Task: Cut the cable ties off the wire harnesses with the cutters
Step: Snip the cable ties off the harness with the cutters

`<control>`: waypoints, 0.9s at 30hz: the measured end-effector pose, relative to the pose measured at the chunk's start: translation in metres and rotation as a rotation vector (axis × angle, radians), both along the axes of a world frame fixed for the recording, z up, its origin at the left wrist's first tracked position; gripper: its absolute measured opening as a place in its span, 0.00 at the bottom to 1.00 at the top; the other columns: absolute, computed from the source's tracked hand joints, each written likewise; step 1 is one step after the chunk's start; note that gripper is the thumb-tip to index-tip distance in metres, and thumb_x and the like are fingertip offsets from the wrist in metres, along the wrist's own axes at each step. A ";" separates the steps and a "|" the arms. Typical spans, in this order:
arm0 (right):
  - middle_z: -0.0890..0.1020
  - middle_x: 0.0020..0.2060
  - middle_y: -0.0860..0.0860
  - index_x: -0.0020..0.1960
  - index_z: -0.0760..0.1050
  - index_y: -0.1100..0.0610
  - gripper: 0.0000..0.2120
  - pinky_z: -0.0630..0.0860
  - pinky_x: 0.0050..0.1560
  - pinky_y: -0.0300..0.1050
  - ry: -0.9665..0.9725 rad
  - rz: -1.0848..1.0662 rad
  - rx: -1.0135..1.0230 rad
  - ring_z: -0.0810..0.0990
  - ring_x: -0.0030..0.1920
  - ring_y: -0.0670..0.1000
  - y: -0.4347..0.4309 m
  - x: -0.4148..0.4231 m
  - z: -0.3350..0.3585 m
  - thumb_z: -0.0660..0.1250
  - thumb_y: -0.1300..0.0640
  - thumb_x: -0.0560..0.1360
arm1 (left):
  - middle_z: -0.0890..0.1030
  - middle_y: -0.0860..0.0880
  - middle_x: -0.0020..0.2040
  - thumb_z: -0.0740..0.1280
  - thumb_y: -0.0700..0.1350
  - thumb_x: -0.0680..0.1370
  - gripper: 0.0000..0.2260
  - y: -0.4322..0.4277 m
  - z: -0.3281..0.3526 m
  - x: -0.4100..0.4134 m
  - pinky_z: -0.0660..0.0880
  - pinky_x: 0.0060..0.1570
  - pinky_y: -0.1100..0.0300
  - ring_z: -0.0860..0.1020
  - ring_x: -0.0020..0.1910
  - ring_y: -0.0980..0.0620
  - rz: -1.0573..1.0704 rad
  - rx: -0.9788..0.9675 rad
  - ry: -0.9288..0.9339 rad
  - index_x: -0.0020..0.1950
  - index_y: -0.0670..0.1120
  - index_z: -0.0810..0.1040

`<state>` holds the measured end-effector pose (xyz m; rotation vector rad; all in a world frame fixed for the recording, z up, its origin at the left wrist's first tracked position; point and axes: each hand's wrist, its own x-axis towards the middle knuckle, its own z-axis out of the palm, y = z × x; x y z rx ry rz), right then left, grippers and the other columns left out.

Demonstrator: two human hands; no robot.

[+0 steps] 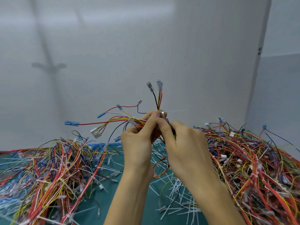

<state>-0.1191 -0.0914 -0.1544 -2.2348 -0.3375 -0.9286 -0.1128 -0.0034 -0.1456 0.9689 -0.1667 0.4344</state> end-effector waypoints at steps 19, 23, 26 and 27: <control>0.77 0.26 0.51 0.33 0.76 0.55 0.32 0.73 0.36 0.50 0.105 0.213 0.291 0.74 0.29 0.53 0.001 -0.001 0.003 0.51 0.29 0.72 | 0.86 0.50 0.38 0.66 0.46 0.79 0.10 0.018 -0.002 0.008 0.78 0.34 0.65 0.82 0.33 0.55 0.028 0.243 0.079 0.47 0.43 0.85; 0.77 0.26 0.48 0.33 0.74 0.55 0.29 0.70 0.32 0.43 0.106 0.195 0.395 0.71 0.27 0.48 -0.007 0.000 0.006 0.58 0.28 0.69 | 0.87 0.49 0.45 0.57 0.50 0.83 0.15 0.040 0.006 0.009 0.80 0.34 0.63 0.85 0.37 0.50 -0.025 0.284 0.123 0.55 0.44 0.80; 0.78 0.26 0.39 0.34 0.75 0.53 0.18 0.68 0.29 0.33 0.131 0.135 0.374 0.74 0.29 0.43 -0.013 0.004 0.005 0.69 0.39 0.71 | 0.86 0.47 0.48 0.53 0.46 0.82 0.17 0.050 0.008 0.007 0.81 0.36 0.62 0.85 0.40 0.48 -0.046 0.241 0.084 0.58 0.43 0.79; 0.80 0.28 0.38 0.34 0.77 0.52 0.15 0.69 0.31 0.33 0.162 0.132 0.365 0.76 0.30 0.42 -0.015 0.006 0.004 0.70 0.42 0.71 | 0.86 0.46 0.49 0.52 0.46 0.82 0.17 0.051 0.009 0.006 0.81 0.36 0.62 0.85 0.41 0.48 -0.059 0.238 0.075 0.58 0.43 0.79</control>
